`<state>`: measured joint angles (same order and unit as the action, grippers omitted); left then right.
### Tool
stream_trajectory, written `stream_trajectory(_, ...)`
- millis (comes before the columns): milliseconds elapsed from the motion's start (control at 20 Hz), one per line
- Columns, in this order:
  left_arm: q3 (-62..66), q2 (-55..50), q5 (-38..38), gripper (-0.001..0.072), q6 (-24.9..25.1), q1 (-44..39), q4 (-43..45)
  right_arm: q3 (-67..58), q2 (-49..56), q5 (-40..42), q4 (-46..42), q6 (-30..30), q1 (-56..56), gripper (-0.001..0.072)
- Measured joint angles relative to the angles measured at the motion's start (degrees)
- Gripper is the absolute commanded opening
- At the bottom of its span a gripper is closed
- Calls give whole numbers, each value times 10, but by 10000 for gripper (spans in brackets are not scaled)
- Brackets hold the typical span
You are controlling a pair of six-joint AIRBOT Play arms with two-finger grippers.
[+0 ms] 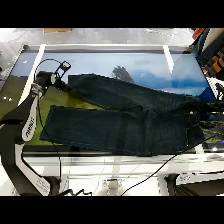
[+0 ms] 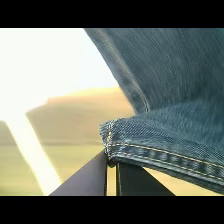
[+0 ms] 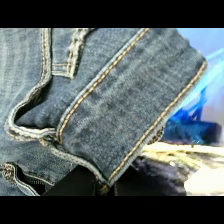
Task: Fold the clothes and pants, and hang the long-sleeved shirts on hangers.
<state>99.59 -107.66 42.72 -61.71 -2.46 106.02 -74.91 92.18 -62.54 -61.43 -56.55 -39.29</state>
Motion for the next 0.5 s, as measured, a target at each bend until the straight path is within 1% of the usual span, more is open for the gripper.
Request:
stream_trajectory(100, 0, 26, -28, 21, -19, -2, 46, 0, 0, 24, 1, 0, 7, 39)
stream_trajectory(250, 0, 56, -28, 20, -33, 3, 81, 0, 0, 73, 3, 0, 19, 39)
stream_trajectory(350, 0, 60, 5, 20, -39, 9, 88, 1, 1, 112, 2, -11, 28, 38)
stream_trajectory(500, 0, 44, 76, 20, -41, 17, 79, 1, 7, 166, 0, -29, 48, 38)
